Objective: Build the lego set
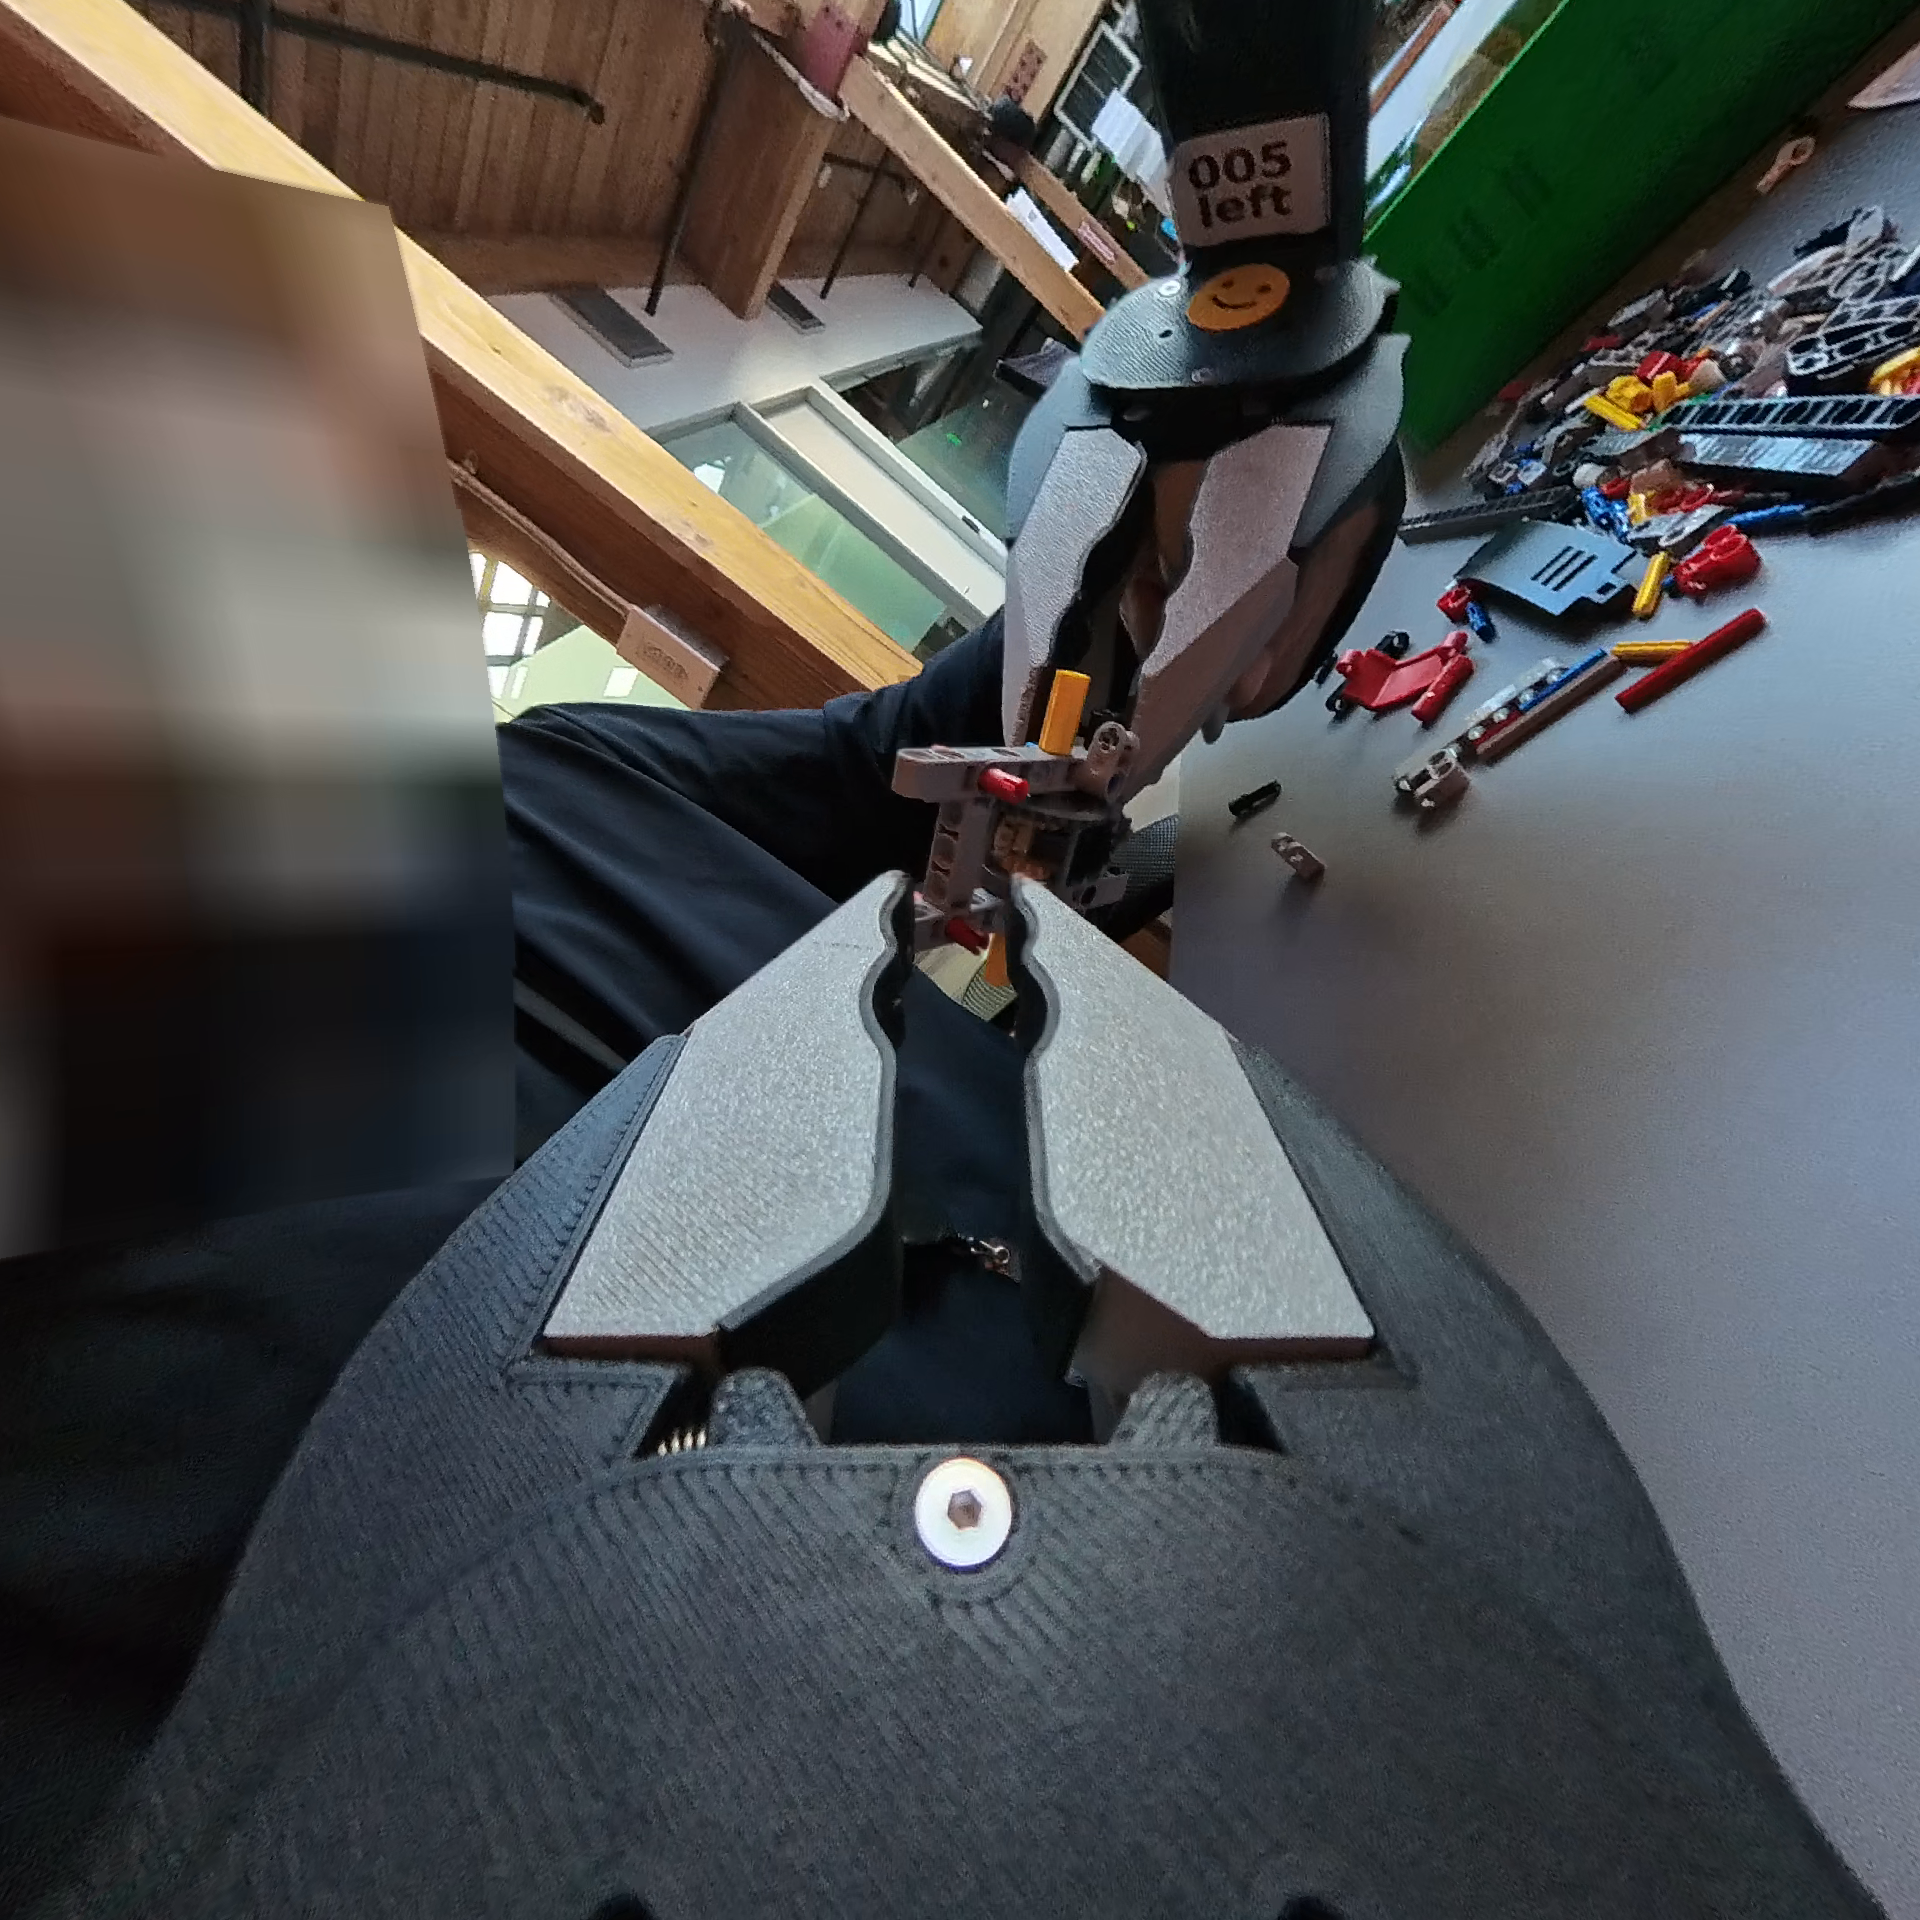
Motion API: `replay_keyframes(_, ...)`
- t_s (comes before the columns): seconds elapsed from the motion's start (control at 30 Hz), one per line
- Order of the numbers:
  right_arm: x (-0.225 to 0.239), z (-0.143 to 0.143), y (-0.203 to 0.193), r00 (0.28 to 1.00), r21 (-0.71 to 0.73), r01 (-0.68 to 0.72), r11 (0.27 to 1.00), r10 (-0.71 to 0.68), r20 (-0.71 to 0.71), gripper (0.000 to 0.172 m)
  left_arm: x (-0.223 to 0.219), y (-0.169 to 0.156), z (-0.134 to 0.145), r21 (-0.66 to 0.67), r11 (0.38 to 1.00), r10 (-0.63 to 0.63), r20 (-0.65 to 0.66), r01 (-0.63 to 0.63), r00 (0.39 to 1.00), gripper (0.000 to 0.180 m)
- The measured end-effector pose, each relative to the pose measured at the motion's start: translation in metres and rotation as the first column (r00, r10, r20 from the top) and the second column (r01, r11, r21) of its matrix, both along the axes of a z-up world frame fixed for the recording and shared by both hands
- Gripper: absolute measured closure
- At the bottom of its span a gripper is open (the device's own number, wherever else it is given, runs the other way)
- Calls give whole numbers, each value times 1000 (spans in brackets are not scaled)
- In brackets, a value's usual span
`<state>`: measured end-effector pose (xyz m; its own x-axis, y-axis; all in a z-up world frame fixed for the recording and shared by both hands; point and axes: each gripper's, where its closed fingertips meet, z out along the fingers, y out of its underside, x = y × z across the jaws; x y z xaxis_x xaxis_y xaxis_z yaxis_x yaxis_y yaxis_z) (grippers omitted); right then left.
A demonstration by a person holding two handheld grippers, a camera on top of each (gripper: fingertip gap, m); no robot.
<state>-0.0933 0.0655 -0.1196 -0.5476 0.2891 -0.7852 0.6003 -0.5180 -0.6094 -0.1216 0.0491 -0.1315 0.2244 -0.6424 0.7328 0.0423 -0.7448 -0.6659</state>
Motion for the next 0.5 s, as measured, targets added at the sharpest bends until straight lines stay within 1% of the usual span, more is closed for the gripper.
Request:
replay_keyframes(0.1, 2, 3, -1, 1000, 7, 0, 1000, 0, -7, 158, 2, -1, 2, -7, 1000, 0, 12, 0, 1000, 163)
replay_keyframes(0.2, 1, 1, 1, 1000, 43, 20, 999, -20, -1, 159, 2, 1, 2, 9, 1000, 20, -9, -20, 1000, 163)
replay_keyframes(0.23, -1, -2, 4, 999, 78, 53, 996, -54, 5, 159, 0, 5, 0, 27, 998, 56, -38, -55, 998, 163)
replay_keyframes(0.27, -5, -9, 10, 994, 131, 106, 986, -109, 15, 160, -5, 13, -5, 60, 992, 118, -105, -112, 987, 163)
replay_keyframes(0.3, -9, -17, 18, 983, 198, 172, 965, -181, 26, 159, -12, 22, -13, 121, 976, 201, -204, -179, 958, 163)
replay_keyframes(0.33, -13, -25, 29, 963, 270, 249, 930, -267, 32, 154, -20, 32, -20, 217, 946, 299, -303, -240, 905, 163)
replay_keyframes(0.37, -15, -31, 39, 937, 331, 320, 888, -347, 25, 155, -27, 39, -22, 331, 905, 386, -376, -267, 842, 163)
replay_keyframes(0.4, -16, -33, 46, 914, 364, 375, 852, -406, 8, 156, -30, 42, -21, 433, 861, 456, -423, -268, 783, 163)
replay_keyframes(0.43, -16, -33, 50, 896, 374, 415, 829, -445, -9, 160, -32, 44, -20, 507, 821, 516, -459, -264, 723, 163)
replay_keyframes(0.5, -16, -27, 51, 874, 348, 466, 813, -483, -43, 166, -35, 49, -19, 641, 730, 631, -496, -239, 596, 163)
